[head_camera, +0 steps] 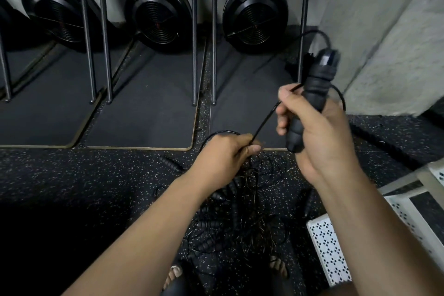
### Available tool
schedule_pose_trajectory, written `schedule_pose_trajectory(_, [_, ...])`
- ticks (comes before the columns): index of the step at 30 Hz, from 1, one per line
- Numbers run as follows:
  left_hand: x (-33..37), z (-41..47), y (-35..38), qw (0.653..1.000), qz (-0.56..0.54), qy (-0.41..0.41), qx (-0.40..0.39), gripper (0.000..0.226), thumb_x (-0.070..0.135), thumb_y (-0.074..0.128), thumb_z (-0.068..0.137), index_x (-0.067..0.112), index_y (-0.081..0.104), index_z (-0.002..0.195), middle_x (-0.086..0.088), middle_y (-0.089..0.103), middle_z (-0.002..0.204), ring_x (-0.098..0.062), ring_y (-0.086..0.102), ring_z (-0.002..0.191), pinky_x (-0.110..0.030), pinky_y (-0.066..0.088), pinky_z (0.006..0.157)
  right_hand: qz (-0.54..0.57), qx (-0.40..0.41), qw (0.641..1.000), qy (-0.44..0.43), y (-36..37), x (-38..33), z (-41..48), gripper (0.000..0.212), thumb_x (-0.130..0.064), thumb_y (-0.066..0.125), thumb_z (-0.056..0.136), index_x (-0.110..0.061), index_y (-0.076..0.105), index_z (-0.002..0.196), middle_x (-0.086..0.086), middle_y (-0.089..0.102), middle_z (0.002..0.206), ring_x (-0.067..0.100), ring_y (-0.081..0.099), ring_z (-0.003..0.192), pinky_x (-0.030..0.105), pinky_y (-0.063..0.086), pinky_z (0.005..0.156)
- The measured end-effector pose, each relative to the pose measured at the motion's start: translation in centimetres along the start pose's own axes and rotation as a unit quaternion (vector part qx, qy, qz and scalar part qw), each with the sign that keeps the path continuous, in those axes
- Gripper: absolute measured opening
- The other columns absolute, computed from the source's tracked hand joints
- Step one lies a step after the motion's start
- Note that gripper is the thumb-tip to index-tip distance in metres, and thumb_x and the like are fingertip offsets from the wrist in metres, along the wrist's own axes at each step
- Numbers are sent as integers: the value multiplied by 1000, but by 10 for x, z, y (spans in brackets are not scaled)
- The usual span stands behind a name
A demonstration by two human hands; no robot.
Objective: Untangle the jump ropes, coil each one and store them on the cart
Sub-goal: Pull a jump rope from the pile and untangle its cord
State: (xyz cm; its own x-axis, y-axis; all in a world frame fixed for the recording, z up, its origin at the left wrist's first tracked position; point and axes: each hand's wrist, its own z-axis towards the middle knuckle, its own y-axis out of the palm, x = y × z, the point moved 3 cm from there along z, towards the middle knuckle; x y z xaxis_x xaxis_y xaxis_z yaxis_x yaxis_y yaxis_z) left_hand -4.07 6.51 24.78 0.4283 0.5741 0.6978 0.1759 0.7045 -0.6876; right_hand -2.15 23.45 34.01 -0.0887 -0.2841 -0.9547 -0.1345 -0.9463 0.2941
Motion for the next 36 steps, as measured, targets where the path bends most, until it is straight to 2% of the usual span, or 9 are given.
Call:
schedule_pose_trajectory(4, [0, -2, -5, 999, -1, 25, 33, 26, 35, 56, 107, 18, 72, 97, 2, 74, 84, -21, 68, 77, -42, 54, 73, -166, -54, 981, 89, 7, 35, -4, 12, -8, 80, 92, -8, 74, 103, 6, 73, 74, 15, 61, 60, 27, 48, 55])
schedule_pose_trajectory(9, [6, -3, -12, 998, 7, 39, 50, 23, 27, 52, 107, 23, 65, 88, 7, 62, 72, -13, 52, 64, -36, 44, 62, -262, -49, 961, 74, 8, 47, -1, 7, -11, 77, 93, -9, 71, 95, 7, 77, 74, 15, 67, 59, 27, 50, 55])
schedule_pose_trajectory(15, [7, -1, -13, 998, -6, 21, 57, 31, 16, 66, 101, 41, 52, 90, 11, 65, 79, -11, 61, 72, -38, 52, 70, -247, -37, 967, 43, 8, 42, -3, 9, -15, 78, 94, -15, 69, 95, 4, 79, 77, 18, 73, 66, 33, 53, 62])
schedule_pose_trajectory(19, [5, -2, -10, 999, -17, 12, 33, 8, 33, 66, 106, 26, 62, 105, 11, 69, 85, -9, 64, 76, -35, 54, 73, -157, -10, 987, 7, 11, 22, -6, 9, -9, 77, 95, -12, 69, 93, 5, 75, 73, 17, 67, 62, 28, 51, 57])
schedule_pose_trajectory(23, [12, -1, -13, 999, -30, 7, 30, 16, 40, 67, 105, 45, 54, 96, 16, 66, 79, -4, 62, 75, -26, 49, 71, -78, 3, 996, -41, 10, -7, -11, 7, -5, 75, 96, -8, 68, 95, 3, 71, 71, 17, 62, 60, 25, 49, 54])
schedule_pose_trajectory(26, [15, 0, -15, 998, -43, 13, 40, 1, 36, 67, 105, 35, 67, 106, 11, 70, 86, -12, 67, 84, -35, 55, 81, -37, 7, 997, -65, 9, -16, -14, 8, -4, 73, 97, 1, 67, 101, 5, 69, 72, 17, 61, 60, 25, 50, 58])
schedule_pose_trajectory(31, [17, 2, -17, 998, -53, 25, 35, 16, 32, 71, 103, 29, 75, 118, 9, 74, 94, -9, 69, 92, -29, 55, 85, -5, 27, 995, -93, 6, -22, -14, 9, -3, 73, 97, -6, 65, 94, 5, 68, 72, 18, 59, 62, 28, 49, 60])
schedule_pose_trajectory(34, [12, 4, -21, 997, -44, 23, 51, 12, 29, 76, 99, 29, 79, 111, 9, 72, 93, -4, 66, 88, -21, 50, 79, -7, 18, 996, -83, 8, -17, -13, 9, -6, 73, 98, -8, 65, 95, 4, 68, 72, 19, 60, 61, 30, 48, 56])
schedule_pose_trajectory(36, [8, 3, -20, 998, -41, 28, 43, 6, 27, 77, 98, 25, 81, 103, 7, 68, 89, -8, 65, 83, -28, 51, 77, -46, 10, 998, -43, 14, -1, -12, 9, -13, 76, 97, -12, 67, 94, 4, 69, 71, 18, 58, 57, 29, 46, 50])
